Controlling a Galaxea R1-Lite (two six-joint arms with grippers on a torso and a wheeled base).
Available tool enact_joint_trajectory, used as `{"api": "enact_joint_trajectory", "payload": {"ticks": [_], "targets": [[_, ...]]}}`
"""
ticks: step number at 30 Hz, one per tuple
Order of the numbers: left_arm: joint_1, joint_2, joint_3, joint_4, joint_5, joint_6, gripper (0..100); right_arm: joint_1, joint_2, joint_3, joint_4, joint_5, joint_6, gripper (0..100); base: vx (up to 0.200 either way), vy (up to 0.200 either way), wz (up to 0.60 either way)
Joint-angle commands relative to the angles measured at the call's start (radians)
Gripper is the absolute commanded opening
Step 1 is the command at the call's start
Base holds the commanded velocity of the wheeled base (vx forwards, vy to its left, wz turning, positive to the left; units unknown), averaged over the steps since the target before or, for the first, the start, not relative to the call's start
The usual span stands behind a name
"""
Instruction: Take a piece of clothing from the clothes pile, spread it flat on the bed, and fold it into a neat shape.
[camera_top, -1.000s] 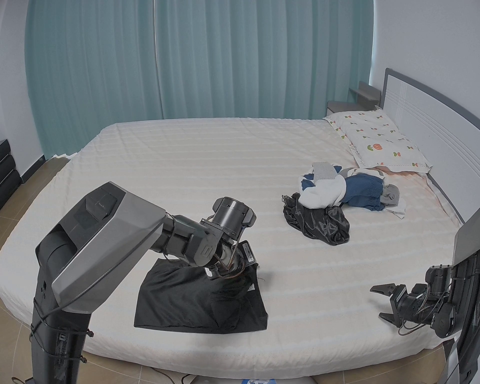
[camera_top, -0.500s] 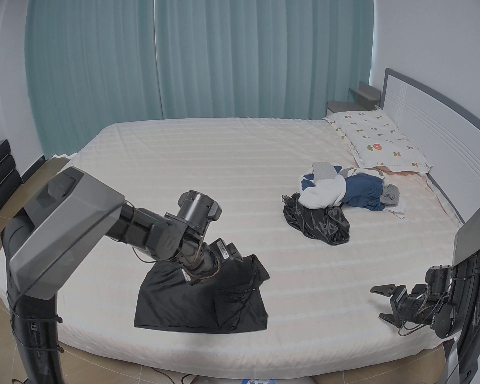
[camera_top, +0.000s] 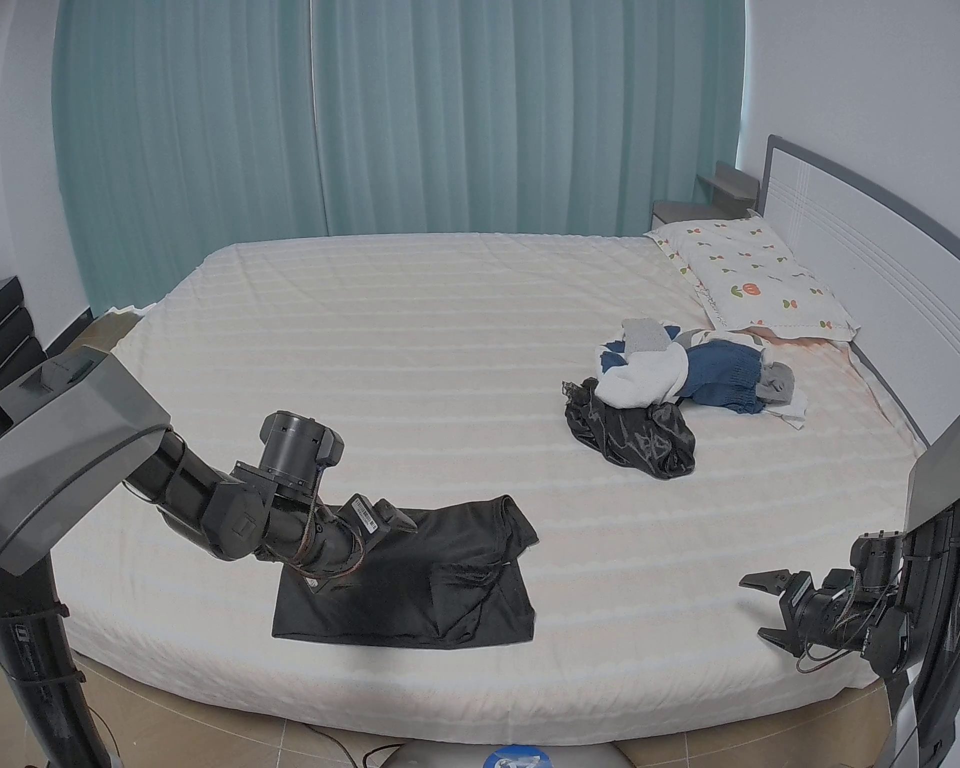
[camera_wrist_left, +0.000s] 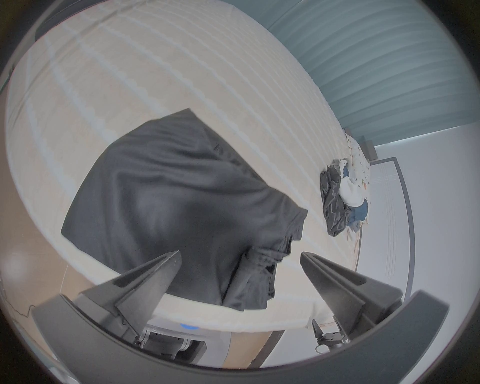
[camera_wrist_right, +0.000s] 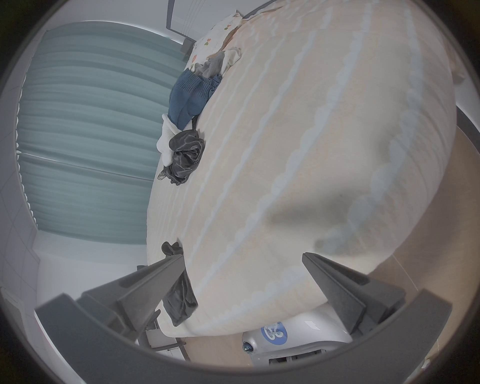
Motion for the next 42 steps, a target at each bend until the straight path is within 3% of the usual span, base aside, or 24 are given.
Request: {"api": "enact_joint_trajectory", "payload": {"ticks": [1, 4, 9, 14, 19, 27, 36, 42], "targets": [[0.011, -0.011, 0.011, -0.002, 0.000, -0.004, 100, 0.001, 0.010, -0.008, -0.012, -0.001, -0.008, 100, 0.000, 0.000, 0.00], [0.017, -0.008, 0.005, -0.002, -0.004, -0.006, 100, 0.010, 0.016, -0.022, -0.012, -0.007, -0.022, 100, 0.000, 0.000, 0.00], [0.037, 0.005, 0.003, -0.013, -0.006, -0.009, 100, 0.058, 0.046, -0.065, -0.012, -0.119, -0.025, 100, 0.000, 0.080, 0.00], [0.075, 0.008, 0.000, -0.029, -0.007, -0.016, 100, 0.176, -0.010, -0.091, -0.009, -0.274, -0.085, 100, 0.000, 0.200, 0.00], [0.106, 0.034, -0.024, -0.030, -0.069, -0.023, 100, 0.339, -0.052, -0.141, 0.009, -0.323, -0.123, 100, 0.000, 0.200, 0.00], [0.112, 0.054, -0.053, -0.032, -0.086, -0.066, 100, 0.484, -0.064, -0.391, 0.313, -0.472, -0.181, 100, 0.000, 0.200, 0.00], [0.109, 0.054, -0.049, -0.030, -0.083, -0.066, 100, 0.566, -0.089, -0.535, 0.508, -0.488, -0.235, 100, 0.000, 0.200, 0.00], [0.103, 0.055, -0.043, -0.026, -0.076, -0.050, 100, 0.621, -0.078, -0.624, 0.612, -0.560, -0.283, 100, 0.000, 0.200, 0.00]]}}
